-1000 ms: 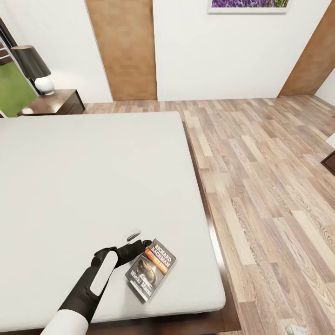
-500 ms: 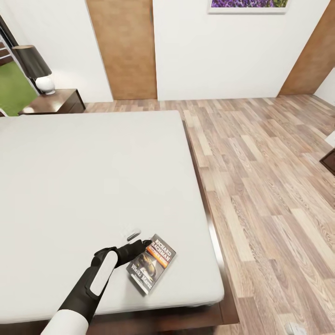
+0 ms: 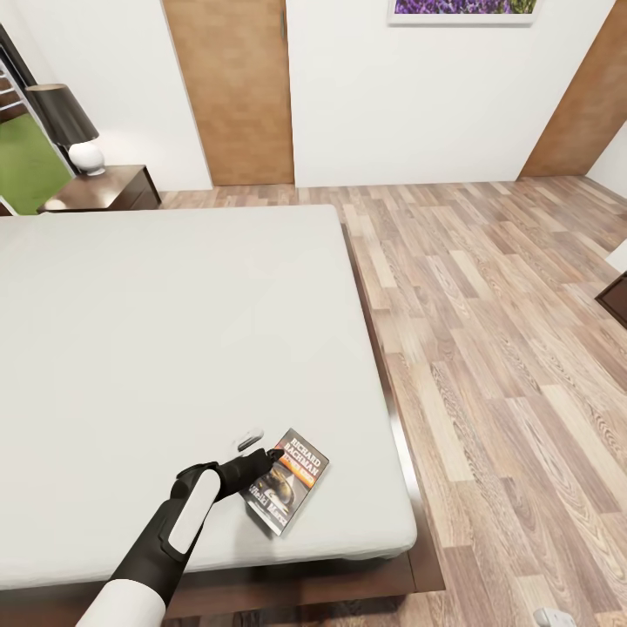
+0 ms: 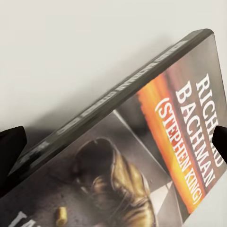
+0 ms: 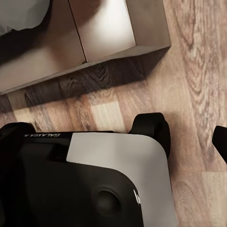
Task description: In the bedroom, move the book from the bed onto either nightstand, and place the two sandals side by side next to the bed.
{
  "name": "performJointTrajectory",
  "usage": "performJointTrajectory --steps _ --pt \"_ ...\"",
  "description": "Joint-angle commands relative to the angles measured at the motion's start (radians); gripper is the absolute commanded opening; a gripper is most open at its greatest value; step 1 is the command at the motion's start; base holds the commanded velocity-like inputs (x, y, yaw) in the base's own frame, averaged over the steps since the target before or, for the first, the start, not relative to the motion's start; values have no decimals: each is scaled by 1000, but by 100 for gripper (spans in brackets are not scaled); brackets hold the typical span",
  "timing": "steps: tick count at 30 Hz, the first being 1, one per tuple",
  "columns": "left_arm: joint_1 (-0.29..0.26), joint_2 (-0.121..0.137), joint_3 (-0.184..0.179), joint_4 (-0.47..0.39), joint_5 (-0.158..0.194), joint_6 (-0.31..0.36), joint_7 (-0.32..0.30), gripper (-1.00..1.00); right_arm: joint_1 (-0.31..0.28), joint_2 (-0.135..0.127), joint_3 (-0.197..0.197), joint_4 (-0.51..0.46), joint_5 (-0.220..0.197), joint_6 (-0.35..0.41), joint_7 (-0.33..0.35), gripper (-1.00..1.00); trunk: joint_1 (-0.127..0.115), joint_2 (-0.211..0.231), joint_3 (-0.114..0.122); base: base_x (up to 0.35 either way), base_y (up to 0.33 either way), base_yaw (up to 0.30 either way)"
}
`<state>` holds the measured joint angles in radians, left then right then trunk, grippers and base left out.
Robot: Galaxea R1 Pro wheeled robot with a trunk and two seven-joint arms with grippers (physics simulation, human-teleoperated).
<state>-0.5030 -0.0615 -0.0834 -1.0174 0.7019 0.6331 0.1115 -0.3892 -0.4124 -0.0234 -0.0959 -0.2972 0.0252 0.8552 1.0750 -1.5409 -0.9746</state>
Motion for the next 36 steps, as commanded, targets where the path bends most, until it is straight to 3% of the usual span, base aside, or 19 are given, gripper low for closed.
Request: performJointTrajectory --steps 1,15,36 --pt "0 0 -1 -1 9 4 11 100 0 0 -2 0 -2 3 4 100 0 0 -1 -2 0 0" --pt "0 0 -1 -1 9 4 11 100 0 0 -2 0 -2 3 4 100 0 0 -1 0 -93 0" --pt "0 -1 -1 -1 10 4 11 100 0 0 -1 0 -2 3 4 100 0 0 -1 11 -5 0"
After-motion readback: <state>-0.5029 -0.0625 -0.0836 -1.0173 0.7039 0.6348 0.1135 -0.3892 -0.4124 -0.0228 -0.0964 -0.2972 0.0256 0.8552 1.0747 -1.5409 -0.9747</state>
